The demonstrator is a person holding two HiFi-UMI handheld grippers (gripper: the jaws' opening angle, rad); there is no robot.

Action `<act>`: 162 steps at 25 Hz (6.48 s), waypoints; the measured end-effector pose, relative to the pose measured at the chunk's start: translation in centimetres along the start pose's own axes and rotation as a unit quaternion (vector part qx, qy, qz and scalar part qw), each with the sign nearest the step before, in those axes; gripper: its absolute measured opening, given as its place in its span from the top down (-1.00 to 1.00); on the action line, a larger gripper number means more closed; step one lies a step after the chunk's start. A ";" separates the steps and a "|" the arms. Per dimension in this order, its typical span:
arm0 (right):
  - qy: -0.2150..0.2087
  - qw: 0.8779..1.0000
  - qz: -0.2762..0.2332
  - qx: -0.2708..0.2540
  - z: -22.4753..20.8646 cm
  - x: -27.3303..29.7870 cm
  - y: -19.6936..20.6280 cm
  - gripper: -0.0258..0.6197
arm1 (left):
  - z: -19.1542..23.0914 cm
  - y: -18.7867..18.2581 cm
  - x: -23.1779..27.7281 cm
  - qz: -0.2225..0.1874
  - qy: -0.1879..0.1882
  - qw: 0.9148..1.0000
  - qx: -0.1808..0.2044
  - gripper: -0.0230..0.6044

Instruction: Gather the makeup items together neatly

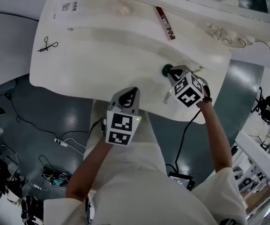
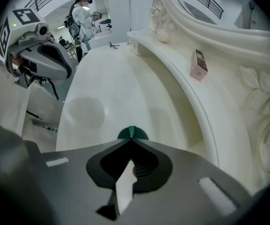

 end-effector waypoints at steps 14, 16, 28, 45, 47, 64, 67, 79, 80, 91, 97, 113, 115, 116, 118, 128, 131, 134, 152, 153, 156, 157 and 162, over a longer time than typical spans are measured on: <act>-0.018 1.000 -0.010 0.003 3.9 -2.3 -1.3 0.91 | 0.6 0.2 -1.2 0.016 0.021 0.999 0.026 0.94; -0.020 1.000 -0.011 0.007 4.5 -2.5 -1.3 0.91 | 0.6 0.4 -1.2 0.020 0.029 0.999 0.029 0.94; -0.036 0.999 -0.002 0.019 8.0 -1.6 -0.2 0.91 | 0.1 1.2 -0.7 0.039 0.054 0.996 0.051 0.94; -0.023 1.000 0.017 0.012 10.3 0.6 1.5 0.91 | 0.1 3.4 -0.9 0.060 0.063 0.994 0.061 0.94; -0.015 1.000 0.018 0.007 10.3 0.8 1.5 0.90 | 0.3 3.5 -0.7 0.061 0.062 0.994 0.061 0.94; -0.004 1.000 0.007 -0.003 10.6 0.3 1.5 0.82 | -0.3 3.4 -0.9 0.062 0.064 0.993 0.073 0.94; 0.002 1.000 0.009 0.000 10.8 0.3 1.7 0.81 | -0.3 3.3 -1.2 0.060 0.062 0.994 0.074 0.94; 0.010 0.999 0.043 -0.027 10.8 1.1 3.3 0.80 | -0.9 3.4 -1.4 0.055 0.063 0.994 0.074 0.94; 0.010 0.999 0.044 -0.028 10.7 1.1 3.3 0.80 | -0.8 3.4 -1.4 0.054 0.062 0.994 0.074 0.94; 0.018 0.998 0.041 -0.041 10.5 0.6 3.2 0.79 | -0.7 3.4 -1.3 0.054 0.061 0.994 0.073 0.94; 0.011 1.000 0.015 -0.003 11.1 -0.6 3.2 0.78 | -0.8 3.0 -1.5 0.054 0.061 0.994 0.078 0.94; 0.089 0.971 -0.157 0.160 12.0 -5.2 2.8 0.91 | -3.5 0.5 -1.5 0.042 0.070 0.989 0.121 0.94; 0.106 0.961 -0.178 0.186 11.8 -6.0 3.0 0.91 | -4.0 0.0 -1.4 0.041 0.074 0.988 0.129 0.94; 0.115 0.955 -0.188 0.197 11.6 -6.4 3.2 0.91 | -4.4 -0.2 -1.3 0.039 0.075 0.988 0.132 0.94; 0.133 0.947 -0.201 0.214 11.2 -7.1 3.8 0.91 | -5.1 -0.7 -1.1 0.036 0.079 0.986 0.140 0.94; 0.198 0.923 -0.210 0.256 9.9 -9.3 8.2 0.90 | -8.9 -1.2 0.5 0.040 0.119 0.974 0.191 0.94; 0.210 0.915 -0.210 0.273 9.5 -9.6 9.6 0.86 | -9.9 -1.0 0.8 0.045 0.127 0.971 0.196 0.94; 0.225 0.905 -0.213 0.292 8.9 -9.6 10.7 0.55 | -10.6 -0.7 1.3 0.053 0.137 0.968 0.204 0.94; 0.256 0.872 -0.214 0.358 5.3 -8.5 16.8 0.21 | -14.3 0.0 4.4 0.079 0.157 0.955 0.239 0.94; 0.255 0.872 -0.214 0.359 5.1 -8.3 17.0 0.20 | -14.4 0.0 4.6 0.080 0.157 0.955 0.239 0.94; 0.253 0.871 -0.210 0.364 4.5 -7.9 17.8 0.18 | -14.8 -0.1 5.3 0.084 0.158 0.954 0.239 0.94; 0.253 0.872 -0.207 0.365 4.3 -7.7 18.1 0.17 | -14.9 -0.1 5.5 0.086 0.158 0.954 0.239 0.94; 0.249 0.878 -0.199 0.358 3.3 -6.6 19.0 0.17 | -15.4 0.1 6.2 0.092 0.158 0.953 0.240 0.94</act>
Point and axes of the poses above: the fingertips, and each gripper's own axes: x forward along the fingers, z to its left, y out of its underside, the point moved 5 cm from there along -x, backward along the fingers, and after that the axes turned 3 degrees about -x, right-handed, at the moved point
